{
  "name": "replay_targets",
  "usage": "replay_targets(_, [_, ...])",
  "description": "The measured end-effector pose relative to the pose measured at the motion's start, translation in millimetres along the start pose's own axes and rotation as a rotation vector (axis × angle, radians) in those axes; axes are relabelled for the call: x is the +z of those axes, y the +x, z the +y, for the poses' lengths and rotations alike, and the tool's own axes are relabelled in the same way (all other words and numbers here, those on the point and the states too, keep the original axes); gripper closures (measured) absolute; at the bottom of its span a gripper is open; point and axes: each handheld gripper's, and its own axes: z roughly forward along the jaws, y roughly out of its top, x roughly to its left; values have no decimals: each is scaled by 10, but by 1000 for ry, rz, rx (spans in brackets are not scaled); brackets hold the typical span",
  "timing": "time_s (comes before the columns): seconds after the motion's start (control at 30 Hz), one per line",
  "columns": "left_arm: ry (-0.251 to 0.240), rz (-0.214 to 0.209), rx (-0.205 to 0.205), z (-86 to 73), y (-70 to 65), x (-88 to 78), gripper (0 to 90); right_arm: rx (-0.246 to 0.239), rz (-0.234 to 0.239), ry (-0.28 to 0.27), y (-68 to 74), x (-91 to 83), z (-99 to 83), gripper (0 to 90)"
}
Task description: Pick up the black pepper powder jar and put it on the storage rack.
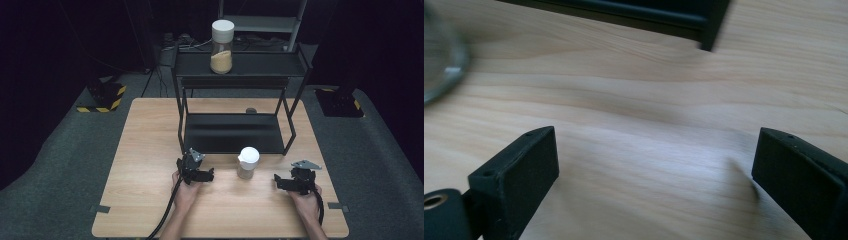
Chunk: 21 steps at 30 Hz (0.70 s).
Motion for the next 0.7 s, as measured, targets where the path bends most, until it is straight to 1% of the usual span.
replay_targets(0.1, [-1, 0, -1, -1, -2, 0, 59, -22, 40, -14, 20, -35, 1, 34])
replay_targets(0.17, [-1, 0, -1, -1, -1, 0, 59, -39, 86, -30, 26, -54, -3, 32])
replay_targets(0.2, [0, 0, 0, 0, -1, 0, 59, -60, 128, -46, 30, -64, -8, 33])
replay_targets(0.23, [0, 0, 0, 0, -1, 0, 59, -60, 128, -46, 30, -64, -8, 33])
replay_targets(0.27, [0, 0, 0, 0, -1, 0, 59, -82, 177, -59, 55, -67, 0, 33])
replay_targets(0.3, [0, 0, 0, 0, -1, 0, 59, -82, 177, -59, 55, -67, 0, 33])
replay_targets(0.37, [0, 0, 0, 1, -1, 0, 59, -110, 211, -69, 93, -62, 21, 33])
replay_targets(0.4, [0, 0, 0, 1, -1, 0, 59, -133, 240, -80, 122, -49, 42, 36])
replay_targets(0.43, [0, 0, 0, 1, -1, 0, 59, -133, 240, -80, 122, -49, 42, 36])
replay_targets(0.47, [1, 0, 0, 1, -1, 0, 59, -156, 262, -88, 164, -25, 82, 38])
replay_targets(0.5, [1, 0, 0, 1, -1, 0, 59, -156, 262, -88, 164, -25, 82, 38])
replay_targets(0.53, [1, 1, 0, 1, -1, 0, 59, -171, 280, -102, 208, 5, 125, 44])
replay_targets(0.57, [1, 0, 0, 2, -1, -1, 59, -171, 280, -102, 208, 5, 125, 44])
replay_targets(0.6, [0, 0, 0, 0, -1, 0, 59, -180, 284, -108, 250, 33, 171, 45])
replay_targets(0.63, [0, 0, 0, 0, -1, 0, 59, -180, 284, -108, 250, 33, 171, 45])
replay_targets(0.67, [0, 0, 0, 0, -1, 0, 59, -181, 292, -122, 292, 71, 215, 50])
replay_targets(0.7, [0, 0, 0, 0, -1, 0, 59, -181, 292, -122, 292, 71, 215, 50])
